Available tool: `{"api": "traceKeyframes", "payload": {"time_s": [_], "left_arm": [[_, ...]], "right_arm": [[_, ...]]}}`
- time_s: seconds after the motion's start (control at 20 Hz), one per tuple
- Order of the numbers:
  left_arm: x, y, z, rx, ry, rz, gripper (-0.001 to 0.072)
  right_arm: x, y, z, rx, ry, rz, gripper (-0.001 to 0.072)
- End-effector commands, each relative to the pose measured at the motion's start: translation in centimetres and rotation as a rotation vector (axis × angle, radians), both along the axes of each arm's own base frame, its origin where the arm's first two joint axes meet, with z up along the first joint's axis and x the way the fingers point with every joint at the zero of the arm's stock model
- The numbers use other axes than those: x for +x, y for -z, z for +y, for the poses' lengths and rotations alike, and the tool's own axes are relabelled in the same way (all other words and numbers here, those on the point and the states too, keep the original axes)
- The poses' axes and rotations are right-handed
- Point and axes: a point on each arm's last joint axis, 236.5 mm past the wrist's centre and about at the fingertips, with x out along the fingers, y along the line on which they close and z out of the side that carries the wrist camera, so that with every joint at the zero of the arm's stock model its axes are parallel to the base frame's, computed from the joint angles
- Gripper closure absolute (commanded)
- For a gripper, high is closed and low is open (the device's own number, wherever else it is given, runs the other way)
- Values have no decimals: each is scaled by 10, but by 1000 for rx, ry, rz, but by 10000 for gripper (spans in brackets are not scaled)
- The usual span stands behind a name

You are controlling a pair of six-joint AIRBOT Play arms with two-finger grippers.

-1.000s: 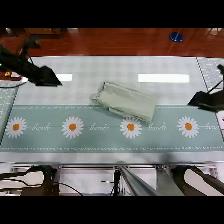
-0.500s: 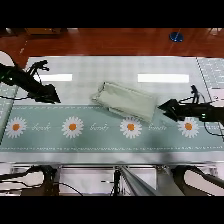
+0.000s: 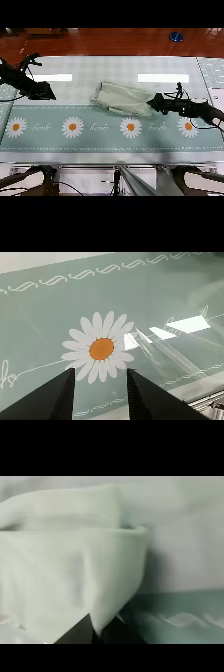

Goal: Fold the shirts.

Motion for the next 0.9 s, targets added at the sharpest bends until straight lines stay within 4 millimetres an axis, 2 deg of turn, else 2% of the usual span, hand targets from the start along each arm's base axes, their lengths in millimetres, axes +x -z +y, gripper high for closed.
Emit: {"api": "traceKeyframes", "payload": {"time_s": [0.0,0.1,0.25,0.35,0.45,0.55,0.7,0.85], "left_arm": [[-2,-15,-2,-4,-32,-35,315],[-3,-25,-8,-27,-37,-59,315],[-4,-42,-20,-82,-43,-97,315],[-5,-51,-28,-116,-40,-115,315],[-5,-55,-32,-136,-35,-125,315],[-3,-55,-34,-139,0,-147,315],[-2,-56,-34,-137,40,-171,315],[4,-58,-34,-136,48,-205,315]], "right_arm": [[10,-53,3,49,-120,-116,687],[8,-86,-20,-6,-140,-146,687],[-2,-139,-87,-178,-53,-180,687],[-25,-169,-135,-292,26,-175,688],[-54,-185,-182,-392,173,-103,688],[-96,-187,-216,-472,260,-6,688],[-184,-169,-259,-614,349,279,688],[-269,-162,-295,-746,443,578,687]]}}
